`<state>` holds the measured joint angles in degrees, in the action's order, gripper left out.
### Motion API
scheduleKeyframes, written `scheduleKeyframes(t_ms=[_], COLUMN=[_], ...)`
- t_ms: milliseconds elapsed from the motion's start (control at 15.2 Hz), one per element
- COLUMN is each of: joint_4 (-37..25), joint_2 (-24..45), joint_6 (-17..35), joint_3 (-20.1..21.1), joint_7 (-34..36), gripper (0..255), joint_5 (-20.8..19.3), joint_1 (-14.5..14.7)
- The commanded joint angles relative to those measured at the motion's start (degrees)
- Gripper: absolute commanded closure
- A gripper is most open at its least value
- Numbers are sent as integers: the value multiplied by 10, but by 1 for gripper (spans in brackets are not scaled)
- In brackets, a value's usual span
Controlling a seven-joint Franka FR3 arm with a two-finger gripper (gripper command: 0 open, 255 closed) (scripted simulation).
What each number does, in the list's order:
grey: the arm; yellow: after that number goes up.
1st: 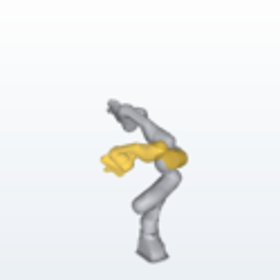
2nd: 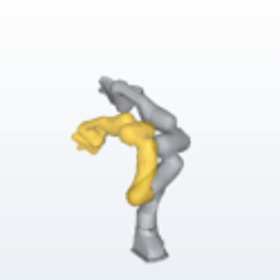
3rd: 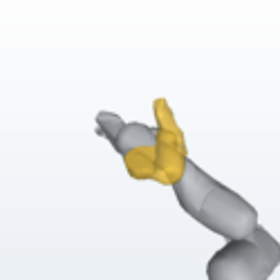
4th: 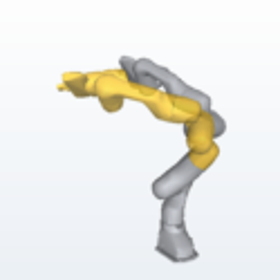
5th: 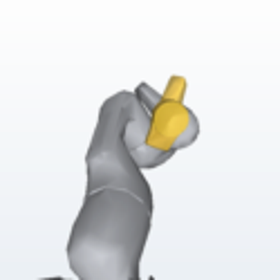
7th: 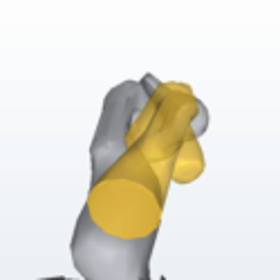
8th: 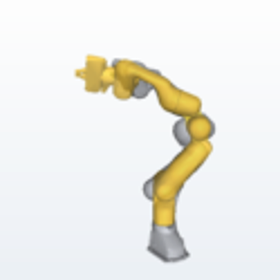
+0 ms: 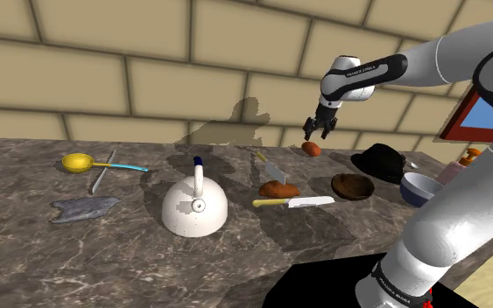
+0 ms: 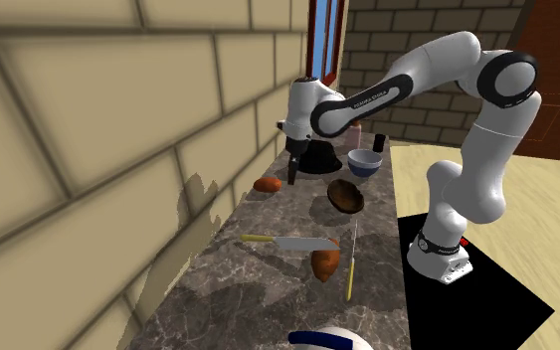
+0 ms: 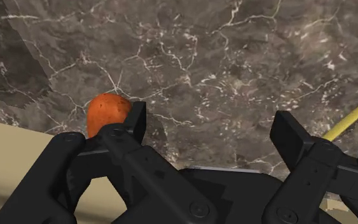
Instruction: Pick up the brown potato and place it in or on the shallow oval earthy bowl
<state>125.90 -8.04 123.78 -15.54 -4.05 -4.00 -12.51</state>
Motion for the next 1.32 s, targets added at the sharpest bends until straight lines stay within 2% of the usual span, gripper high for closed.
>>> scheduleKeyframes(t_ms=[0,660,1254], joint_4=[-18,-143,-133], joint_2=[35,214,253], joint_6=[20,78,125], joint_3=[-10,-47,-41], joint_7=[-3,-31,-43], gripper=[0,0,0], joint_5=[5,61,79], joint_1=[-7,-56,-64])
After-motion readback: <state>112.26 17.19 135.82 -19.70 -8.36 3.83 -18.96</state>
